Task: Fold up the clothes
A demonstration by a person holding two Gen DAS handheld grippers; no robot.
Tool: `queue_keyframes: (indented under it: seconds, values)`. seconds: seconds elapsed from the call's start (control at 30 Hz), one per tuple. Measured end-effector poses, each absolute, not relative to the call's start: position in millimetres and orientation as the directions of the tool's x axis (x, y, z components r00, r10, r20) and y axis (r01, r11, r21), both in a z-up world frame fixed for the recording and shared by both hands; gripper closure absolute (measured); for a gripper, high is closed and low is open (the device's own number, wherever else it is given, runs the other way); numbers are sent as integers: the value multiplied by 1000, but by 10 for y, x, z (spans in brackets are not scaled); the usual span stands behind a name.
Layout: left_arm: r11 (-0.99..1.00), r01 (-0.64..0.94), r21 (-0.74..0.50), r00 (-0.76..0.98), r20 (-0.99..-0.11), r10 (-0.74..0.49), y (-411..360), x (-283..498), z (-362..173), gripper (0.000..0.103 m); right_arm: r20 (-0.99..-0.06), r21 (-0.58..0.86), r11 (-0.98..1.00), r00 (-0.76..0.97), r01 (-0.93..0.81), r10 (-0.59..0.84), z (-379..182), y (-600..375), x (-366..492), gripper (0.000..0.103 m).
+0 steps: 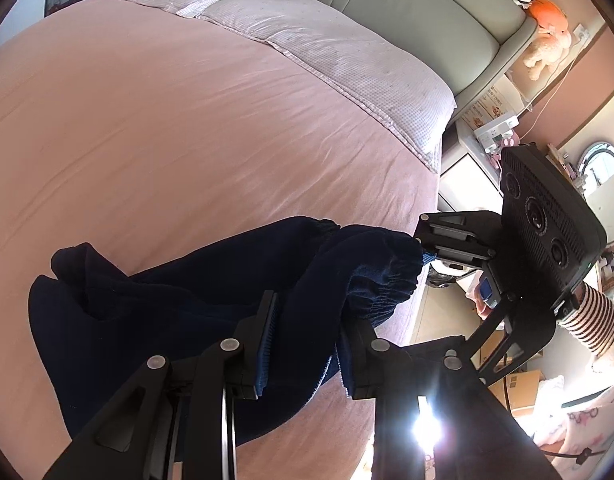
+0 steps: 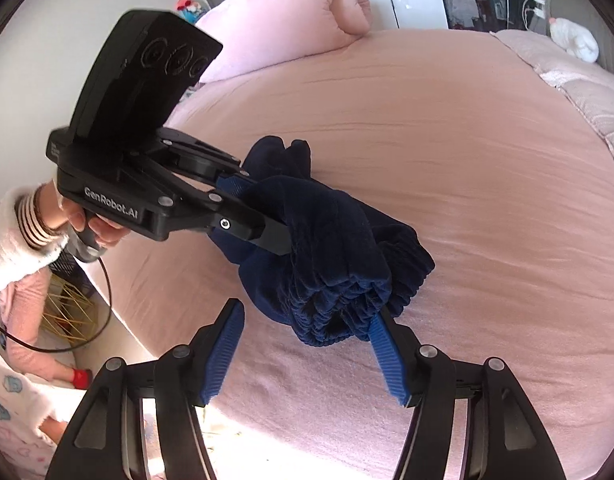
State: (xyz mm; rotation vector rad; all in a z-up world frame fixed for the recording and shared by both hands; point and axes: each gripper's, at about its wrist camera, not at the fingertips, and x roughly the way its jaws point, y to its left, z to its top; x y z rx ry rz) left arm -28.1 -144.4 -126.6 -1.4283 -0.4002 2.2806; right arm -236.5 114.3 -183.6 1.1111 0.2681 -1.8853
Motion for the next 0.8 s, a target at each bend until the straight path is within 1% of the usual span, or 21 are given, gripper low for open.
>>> queue_keyframes:
  seconds: [0.1, 0.13, 0.2, 0.23, 0.27, 0.33, 0.4, 0.47, 0.57, 0.63, 0.8]
  values:
    - [-873, -188, -449, -389, -782, 486, -1467, -290, -1262, 79, -815, 92, -571, -267, 816, -513, -1867, 1018, -2269, 41]
    - [-874, -186, -449, -390, -782, 485, -1474, -293, -1260, 79, -817, 62, -571, -286, 819, -500, -1868, 997, -2246, 41]
    - [-875, -181, -449, -393, -783, 483, -1489, -299, -1257, 79, -805, 68, -578, -298, 813, -513, -1839, 1003, -2244, 42]
    - [-876, -179, -448, -394, -783, 481, -1497, -302, -1256, 79, -798, 74, -582, -302, 810, -522, -1823, 1008, -2245, 48]
    - [-876, -177, -448, -395, -783, 480, -1505, -305, -1254, 79, -790, 96, -592, -301, 800, -535, -1805, 1039, -2270, 52]
    - [-878, -172, -447, -397, -784, 478, -1518, -312, -1252, 79, -775, 159, -610, -285, 776, -565, -1781, 1118, -2335, 56]
    - [-877, -168, -450, -392, -786, 478, -1511, -325, -1266, 79, -761, 237, -618, -252, 749, -598, -1777, 1193, -2397, 58]
    - [-881, -168, -441, -386, -793, 471, -1491, -335, -1280, 79, -758, 262, -620, -239, 740, -606, -1789, 1222, -2415, 59]
    - [-889, -166, -427, -389, -800, 457, -1477, -342, -1294, 79, -761, 321, -618, -193, 718, -619, -1813, 1244, -2447, 65]
    - [-893, -156, -422, -396, -802, 448, -1487, -352, -1303, 79, -765, 381, -633, -155, 673, -625, -1856, 1292, -2533, 66]
    - [-894, -119, -433, -415, -796, 441, -1540, -425, -1272, 79, -764, 503, -682, -97, 531, -638, -1938, 1358, -2674, 67]
